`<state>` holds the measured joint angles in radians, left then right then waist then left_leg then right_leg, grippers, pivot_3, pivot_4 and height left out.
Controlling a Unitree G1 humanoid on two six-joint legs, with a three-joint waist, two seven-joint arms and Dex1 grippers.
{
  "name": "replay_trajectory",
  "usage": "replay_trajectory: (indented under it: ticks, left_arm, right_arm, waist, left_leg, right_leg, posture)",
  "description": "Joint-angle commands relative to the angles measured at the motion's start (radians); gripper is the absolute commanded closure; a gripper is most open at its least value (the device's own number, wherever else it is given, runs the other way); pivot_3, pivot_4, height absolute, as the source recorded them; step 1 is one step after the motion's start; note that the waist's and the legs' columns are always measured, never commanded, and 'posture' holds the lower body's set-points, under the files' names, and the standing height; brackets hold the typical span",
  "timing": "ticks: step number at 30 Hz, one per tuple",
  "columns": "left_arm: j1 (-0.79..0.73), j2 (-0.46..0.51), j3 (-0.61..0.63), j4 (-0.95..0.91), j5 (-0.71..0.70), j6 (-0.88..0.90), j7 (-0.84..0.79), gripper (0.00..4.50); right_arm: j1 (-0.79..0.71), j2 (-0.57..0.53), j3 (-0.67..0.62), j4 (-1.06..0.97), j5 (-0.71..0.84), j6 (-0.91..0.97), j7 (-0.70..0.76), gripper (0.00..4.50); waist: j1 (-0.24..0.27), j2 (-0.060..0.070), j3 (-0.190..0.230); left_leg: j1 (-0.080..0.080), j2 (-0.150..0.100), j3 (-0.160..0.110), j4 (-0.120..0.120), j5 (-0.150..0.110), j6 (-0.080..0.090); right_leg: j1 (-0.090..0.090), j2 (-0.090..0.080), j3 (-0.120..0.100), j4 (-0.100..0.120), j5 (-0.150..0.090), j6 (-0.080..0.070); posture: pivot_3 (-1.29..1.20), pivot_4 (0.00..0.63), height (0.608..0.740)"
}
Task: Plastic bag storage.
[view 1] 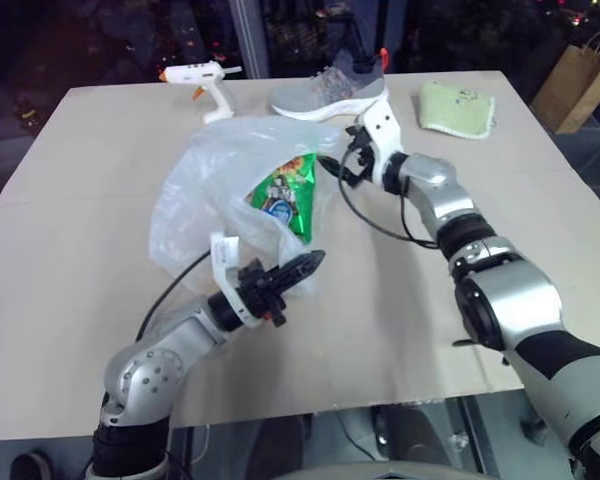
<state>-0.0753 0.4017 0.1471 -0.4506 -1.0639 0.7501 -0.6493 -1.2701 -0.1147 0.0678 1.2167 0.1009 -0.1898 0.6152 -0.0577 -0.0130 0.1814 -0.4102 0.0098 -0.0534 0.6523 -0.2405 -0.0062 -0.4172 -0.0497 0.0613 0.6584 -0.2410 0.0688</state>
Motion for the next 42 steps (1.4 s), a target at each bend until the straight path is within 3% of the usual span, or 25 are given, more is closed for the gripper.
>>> replay_trajectory:
  ticks: [1, 5, 9, 17, 21, 26, 29, 34, 39, 42]
  left_arm:
    - [0.005, 0.007, 0.006, -0.044, -0.021, -0.010, 0.002, 4.50]
    - [0.005, 0.009, 0.009, -0.046, -0.023, -0.009, 0.006, 4.50]
    - [-0.004, 0.014, 0.015, -0.041, -0.027, -0.008, 0.007, 4.50]
    - [-0.049, 0.032, 0.030, -0.027, -0.013, -0.025, 0.023, 4.50]
    - [-0.194, 0.067, 0.128, -0.005, -0.090, -0.030, 0.075, 4.50]
    - [-0.492, 0.100, 0.263, 0.053, -0.314, -0.061, 0.202, 4.50]
    - [-0.674, 0.112, 0.335, 0.174, -0.381, -0.108, 0.301, 4.50]
    - [-0.843, 0.152, 0.375, 0.401, -0.285, -0.185, 0.350, 4.50]
    - [-0.894, 0.166, 0.342, 0.607, -0.060, -0.306, 0.336, 4.50]
    - [-0.864, 0.160, 0.317, 0.617, -0.006, -0.305, 0.294, 4.50]
  right_arm:
    - [-0.041, 0.004, -0.044, 0.027, -0.011, -0.044, -0.042, 0.90]
    - [-0.035, 0.000, -0.035, 0.043, -0.059, -0.062, -0.072, 2.88]
    - [-0.011, -0.022, -0.037, 0.052, -0.098, -0.062, -0.122, 4.45]
    - [-0.013, -0.074, -0.170, 0.030, -0.018, -0.002, -0.149, 4.45]
    - [-0.037, -0.152, -0.276, -0.038, 0.102, 0.163, -0.002, 4.45]
    - [-0.002, -0.297, -0.286, -0.284, 0.195, 0.493, 0.218, 4.45]
    - [0.018, -0.361, -0.308, -0.477, 0.261, 0.666, 0.223, 4.45]
    - [0.034, -0.419, -0.364, -0.667, 0.336, 0.822, 0.143, 4.45]
    - [0.079, -0.536, -0.355, -0.768, 0.350, 0.878, 0.173, 2.23]
    - [0.177, -0.610, -0.283, -0.888, 0.383, 0.949, 0.304, 0.82]
  waist:
    - [0.001, 0.000, 0.000]
    - [-0.003, 0.000, 0.000]
    - [-0.006, 0.000, 0.000]
    - [-0.005, 0.000, 0.000]
    - [0.003, 0.000, 0.000]
    - [0.016, 0.000, 0.002]
    - [0.014, 0.001, 0.001]
    - [0.017, 0.001, 0.003]
    - [0.020, 0.001, 0.003]
    - [0.021, 0.001, 0.003]
  left_leg:
    - [0.000, 0.000, 0.000, 0.000, 0.000, 0.000]
    - [0.000, 0.000, 0.000, 0.000, 0.000, 0.000]
    - [0.000, 0.000, 0.000, 0.000, 0.000, 0.000]
    - [0.000, 0.000, 0.000, 0.000, 0.000, 0.000]
    - [-0.001, 0.000, -0.002, 0.001, 0.000, 0.000]
    - [-0.004, -0.001, -0.005, 0.001, 0.000, 0.000]
    - [-0.006, -0.001, -0.007, 0.001, 0.000, 0.000]
    - [-0.006, -0.002, -0.006, 0.000, 0.000, -0.001]
    - [-0.006, -0.003, -0.006, 0.000, 0.002, -0.004]
    - [-0.007, -0.003, -0.006, -0.001, 0.002, -0.004]
  right_leg:
    - [0.000, 0.000, 0.000, 0.000, 0.000, 0.000]
    - [0.000, 0.000, 0.000, 0.000, 0.000, 0.000]
    - [0.000, 0.000, 0.000, 0.001, 0.000, 0.000]
    - [0.000, 0.000, 0.000, 0.001, 0.000, 0.000]
    - [0.000, 0.000, -0.003, 0.001, 0.000, 0.000]
    - [0.000, -0.001, -0.006, -0.001, 0.000, 0.000]
    - [0.000, -0.001, -0.008, -0.003, 0.000, 0.000]
    - [-0.001, -0.001, -0.007, -0.005, 0.000, 0.000]
    - [0.000, -0.001, -0.007, -0.007, 0.000, 0.000]
    - [0.000, -0.002, -0.007, -0.009, 0.000, 0.000]
  posture:
    - [0.00, 0.150, 0.740]
    - [0.00, 0.150, 0.740]
    - [0.00, 0.150, 0.740]
    - [0.00, 0.150, 0.740]
    - [0.00, 0.150, 0.740]
    - [0.00, 0.150, 0.740]
    - [0.00, 0.150, 0.740]
    - [0.00, 0.150, 0.740]
    - [0.00, 0.150, 0.740]
    - [0.00, 0.150, 0.740]
